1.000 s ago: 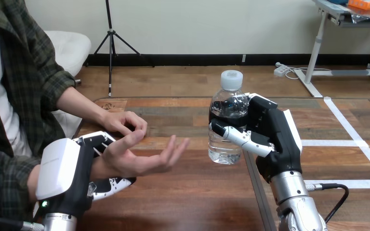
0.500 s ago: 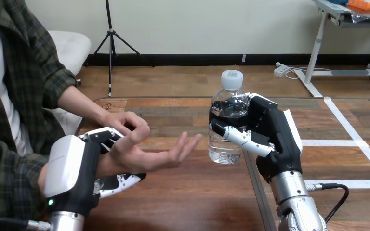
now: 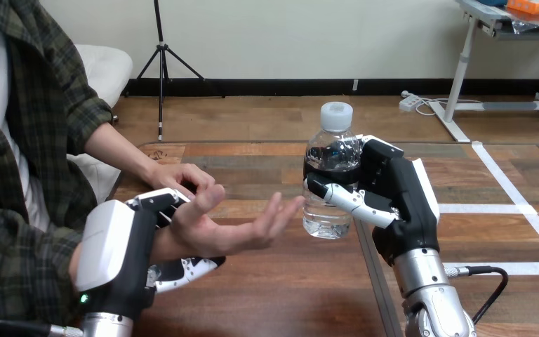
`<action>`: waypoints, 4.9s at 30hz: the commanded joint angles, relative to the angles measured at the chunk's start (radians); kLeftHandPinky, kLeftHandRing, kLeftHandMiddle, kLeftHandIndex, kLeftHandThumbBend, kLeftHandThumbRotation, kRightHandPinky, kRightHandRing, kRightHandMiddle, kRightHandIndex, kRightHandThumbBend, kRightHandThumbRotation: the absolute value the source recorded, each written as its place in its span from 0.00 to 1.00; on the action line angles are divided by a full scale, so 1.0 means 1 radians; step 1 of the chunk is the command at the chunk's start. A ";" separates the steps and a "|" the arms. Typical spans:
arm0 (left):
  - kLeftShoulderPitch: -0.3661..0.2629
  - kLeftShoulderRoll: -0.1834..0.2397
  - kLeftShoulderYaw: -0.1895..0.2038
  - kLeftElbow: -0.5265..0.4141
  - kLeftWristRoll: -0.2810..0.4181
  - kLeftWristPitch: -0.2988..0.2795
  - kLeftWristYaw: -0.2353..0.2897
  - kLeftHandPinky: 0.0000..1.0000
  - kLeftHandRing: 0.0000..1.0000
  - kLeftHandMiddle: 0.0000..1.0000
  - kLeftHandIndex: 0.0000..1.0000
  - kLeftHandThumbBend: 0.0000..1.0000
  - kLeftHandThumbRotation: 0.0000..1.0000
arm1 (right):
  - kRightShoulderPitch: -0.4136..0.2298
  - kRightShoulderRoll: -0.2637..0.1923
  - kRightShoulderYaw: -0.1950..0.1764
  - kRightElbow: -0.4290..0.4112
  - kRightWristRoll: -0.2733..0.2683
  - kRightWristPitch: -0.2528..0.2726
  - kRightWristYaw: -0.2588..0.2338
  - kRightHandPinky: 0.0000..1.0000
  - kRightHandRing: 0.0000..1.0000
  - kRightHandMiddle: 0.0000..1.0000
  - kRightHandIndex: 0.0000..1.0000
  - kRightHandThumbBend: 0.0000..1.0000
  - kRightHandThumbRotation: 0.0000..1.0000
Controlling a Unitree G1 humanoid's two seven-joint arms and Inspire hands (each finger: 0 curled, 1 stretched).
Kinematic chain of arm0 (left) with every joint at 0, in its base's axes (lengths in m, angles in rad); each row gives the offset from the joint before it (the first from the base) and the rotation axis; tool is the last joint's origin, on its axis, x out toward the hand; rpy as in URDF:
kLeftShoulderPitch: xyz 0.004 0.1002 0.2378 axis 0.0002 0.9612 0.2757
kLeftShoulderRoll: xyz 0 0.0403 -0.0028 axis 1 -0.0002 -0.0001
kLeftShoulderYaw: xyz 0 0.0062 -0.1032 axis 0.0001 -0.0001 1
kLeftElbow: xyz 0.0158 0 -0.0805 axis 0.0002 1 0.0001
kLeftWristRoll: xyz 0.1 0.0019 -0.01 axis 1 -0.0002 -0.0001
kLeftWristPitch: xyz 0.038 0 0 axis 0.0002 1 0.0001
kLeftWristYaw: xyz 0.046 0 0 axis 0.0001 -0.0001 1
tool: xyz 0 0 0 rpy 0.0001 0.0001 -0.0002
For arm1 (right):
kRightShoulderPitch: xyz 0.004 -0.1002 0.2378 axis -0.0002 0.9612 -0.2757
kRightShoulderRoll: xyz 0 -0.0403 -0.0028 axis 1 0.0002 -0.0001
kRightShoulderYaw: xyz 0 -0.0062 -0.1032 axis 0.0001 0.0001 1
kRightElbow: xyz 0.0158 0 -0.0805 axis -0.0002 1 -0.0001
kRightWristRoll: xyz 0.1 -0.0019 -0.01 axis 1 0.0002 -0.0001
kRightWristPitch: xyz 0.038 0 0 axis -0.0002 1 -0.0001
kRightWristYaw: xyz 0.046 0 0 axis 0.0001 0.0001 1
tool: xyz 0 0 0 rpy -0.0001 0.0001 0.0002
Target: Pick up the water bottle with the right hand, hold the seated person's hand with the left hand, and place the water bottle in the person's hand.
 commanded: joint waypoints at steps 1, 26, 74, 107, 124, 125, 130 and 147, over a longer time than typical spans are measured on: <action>-0.018 -0.040 -0.037 -0.084 -0.021 -0.041 -0.028 0.28 0.34 0.39 0.40 0.73 0.00 | -0.126 0.003 -0.002 -0.067 -0.007 -0.022 -0.005 0.29 0.39 0.44 0.45 0.37 0.00; 0.001 -0.051 -0.064 -0.106 0.010 -0.062 -0.067 0.27 0.33 0.39 0.40 0.75 0.00 | -0.233 -0.011 -0.011 0.077 -0.044 -0.116 0.012 0.30 0.38 0.44 0.45 0.53 0.00; 0.026 -0.053 -0.087 -0.143 0.071 -0.056 -0.106 0.24 0.31 0.38 0.42 0.79 0.00 | -0.346 -0.052 -0.047 0.316 -0.019 -0.264 0.086 0.35 0.41 0.47 0.48 0.67 0.00; 0.014 -0.072 -0.081 -0.132 0.086 -0.039 -0.097 0.30 0.38 0.43 0.46 0.79 0.00 | -0.264 -0.037 -0.049 0.276 0.014 -0.243 0.142 0.33 0.39 0.45 0.47 0.68 0.00; 0.006 -0.077 -0.081 -0.131 0.087 -0.029 -0.100 0.31 0.39 0.45 0.46 0.79 0.00 | -0.197 -0.027 -0.035 0.224 0.029 -0.223 0.174 0.34 0.40 0.45 0.46 0.66 0.00; 0.005 -0.077 -0.081 -0.130 0.087 -0.029 -0.100 0.31 0.39 0.45 0.46 0.79 0.00 | -0.194 -0.027 -0.033 0.221 0.029 -0.223 0.175 0.34 0.40 0.45 0.46 0.66 0.00; 0.000 -0.078 -0.080 -0.126 0.089 -0.031 -0.096 0.31 0.40 0.45 0.47 0.80 0.00 | -0.174 -0.022 -0.028 0.199 0.046 -0.208 0.197 0.35 0.41 0.45 0.46 0.65 0.00; -0.002 -0.081 -0.078 -0.129 0.098 -0.021 -0.100 0.31 0.40 0.46 0.47 0.80 0.00 | -0.114 -0.012 -0.009 0.139 0.082 -0.179 0.264 0.34 0.40 0.45 0.46 0.66 0.00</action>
